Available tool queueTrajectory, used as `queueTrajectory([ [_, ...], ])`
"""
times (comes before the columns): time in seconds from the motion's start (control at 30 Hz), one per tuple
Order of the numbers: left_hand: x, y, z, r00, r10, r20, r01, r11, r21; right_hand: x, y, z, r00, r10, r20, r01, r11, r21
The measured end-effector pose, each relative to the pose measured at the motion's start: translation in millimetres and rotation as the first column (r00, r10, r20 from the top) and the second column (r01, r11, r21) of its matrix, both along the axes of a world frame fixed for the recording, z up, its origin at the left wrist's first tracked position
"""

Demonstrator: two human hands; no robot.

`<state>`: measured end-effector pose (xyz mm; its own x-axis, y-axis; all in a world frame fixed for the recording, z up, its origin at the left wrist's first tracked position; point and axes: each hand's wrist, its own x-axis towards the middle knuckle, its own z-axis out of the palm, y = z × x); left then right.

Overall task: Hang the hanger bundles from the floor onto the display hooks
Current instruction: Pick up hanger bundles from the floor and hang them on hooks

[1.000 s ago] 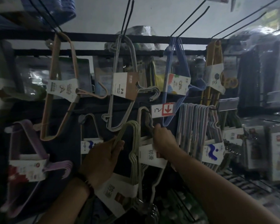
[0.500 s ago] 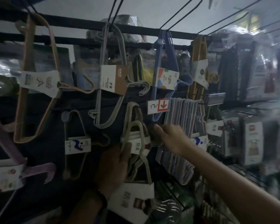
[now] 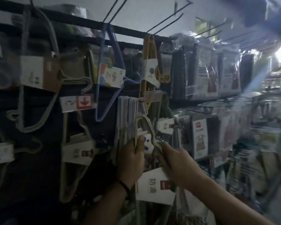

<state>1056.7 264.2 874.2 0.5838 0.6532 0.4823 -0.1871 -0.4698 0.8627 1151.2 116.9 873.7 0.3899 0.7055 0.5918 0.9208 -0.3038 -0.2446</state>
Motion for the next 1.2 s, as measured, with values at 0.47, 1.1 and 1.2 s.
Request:
queueTrajectory([
  [0.47, 175.4, -48.0, 4.2, 0.978, 0.105, -0.182, 0.012, 0.836, 0.548, 252.4, -34.5, 42.3, 0.999, -0.042, -0.017, 0.042, 0.999, -0.022],
  [1.1, 259.2, -7.2, -21.7, 0.995, 0.105, 0.002, -0.056, 0.522, 0.851, 316.3, 10.0, 26.0, 0.974, -0.149, 0.173, 0.068, 0.912, 0.404],
  [1.2, 259.4, -2.2, -24.3, 0.983, 0.181, -0.020, -0.071, 0.480, 0.874, 323.4, 24.6, 23.1, 0.983, -0.103, 0.149, 0.035, 0.915, 0.402],
])
